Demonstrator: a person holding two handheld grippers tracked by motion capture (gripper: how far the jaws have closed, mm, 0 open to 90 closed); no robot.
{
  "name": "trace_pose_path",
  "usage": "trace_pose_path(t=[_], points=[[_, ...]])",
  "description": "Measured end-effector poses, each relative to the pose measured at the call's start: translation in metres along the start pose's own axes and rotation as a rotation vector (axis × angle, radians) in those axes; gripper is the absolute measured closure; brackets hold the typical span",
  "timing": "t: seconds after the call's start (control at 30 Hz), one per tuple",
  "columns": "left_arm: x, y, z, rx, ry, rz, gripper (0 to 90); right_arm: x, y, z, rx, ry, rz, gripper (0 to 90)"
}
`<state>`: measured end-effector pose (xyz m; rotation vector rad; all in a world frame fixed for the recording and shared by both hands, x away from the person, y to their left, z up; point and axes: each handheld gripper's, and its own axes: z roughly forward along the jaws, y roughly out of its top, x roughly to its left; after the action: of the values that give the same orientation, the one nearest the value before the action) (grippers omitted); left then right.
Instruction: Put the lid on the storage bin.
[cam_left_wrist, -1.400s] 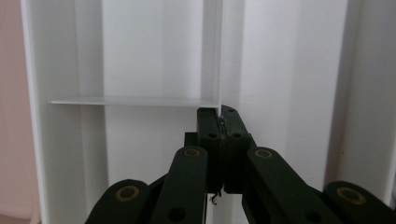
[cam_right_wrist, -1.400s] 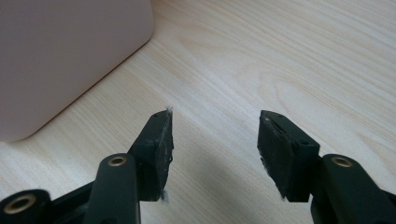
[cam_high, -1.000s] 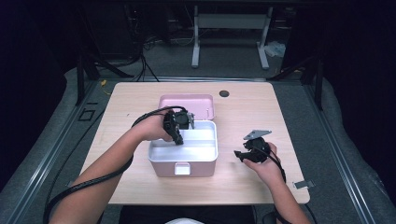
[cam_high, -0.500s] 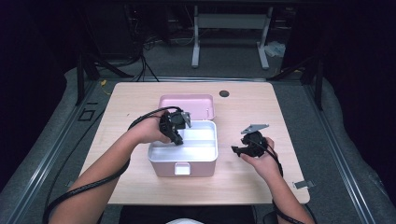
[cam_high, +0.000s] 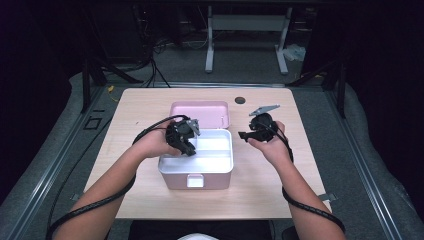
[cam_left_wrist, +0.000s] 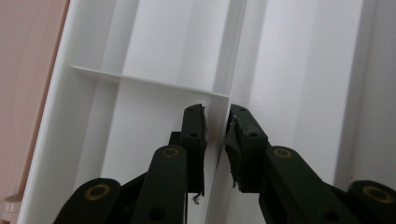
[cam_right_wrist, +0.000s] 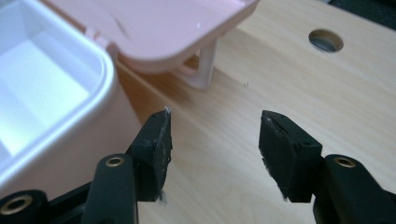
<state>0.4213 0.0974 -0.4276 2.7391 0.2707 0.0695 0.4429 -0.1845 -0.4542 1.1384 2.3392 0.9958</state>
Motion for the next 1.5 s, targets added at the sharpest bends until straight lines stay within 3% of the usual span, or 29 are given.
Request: trace_pose_path(t=[0.2,0.4,0.67,1.03,1.1,1.23,1.37,1.5], points=[[-0.003,-0.004,0.0,-0.025,0.016,-0.009,81.5,-0.004,0.023,0.008,0.002,0.028,0.034,49.1],[-0.004,-0.005,0.0,-0.036,0.018,-0.013,81.9,-0.01,0.038,0.02,0.001,0.004,0.081,49.6],[-0.005,-0.006,0.0,-0.038,0.023,-0.018,81.8,-0.015,0.059,0.033,0.001,-0.011,0.102,49.6],[-0.005,-0.006,0.0,-0.04,0.023,-0.032,81.6,-0.01,0.067,0.053,0.018,0.002,0.107,50.8],[-0.006,-0.006,0.0,-0.038,0.028,-0.033,81.6,-0.01,0.068,0.058,0.019,-0.018,0.104,51.1],[-0.006,-0.006,0.0,-0.042,0.026,-0.037,81.5,-0.013,0.075,0.068,0.028,-0.01,0.106,52.8],[-0.005,-0.007,0.0,-0.049,0.024,-0.041,81.5,-0.015,0.081,0.081,0.046,-0.045,0.1,56.5],[-0.005,-0.007,0.0,-0.049,0.02,-0.04,81.5,-0.021,0.083,0.093,0.062,-0.043,0.131,60.7]])
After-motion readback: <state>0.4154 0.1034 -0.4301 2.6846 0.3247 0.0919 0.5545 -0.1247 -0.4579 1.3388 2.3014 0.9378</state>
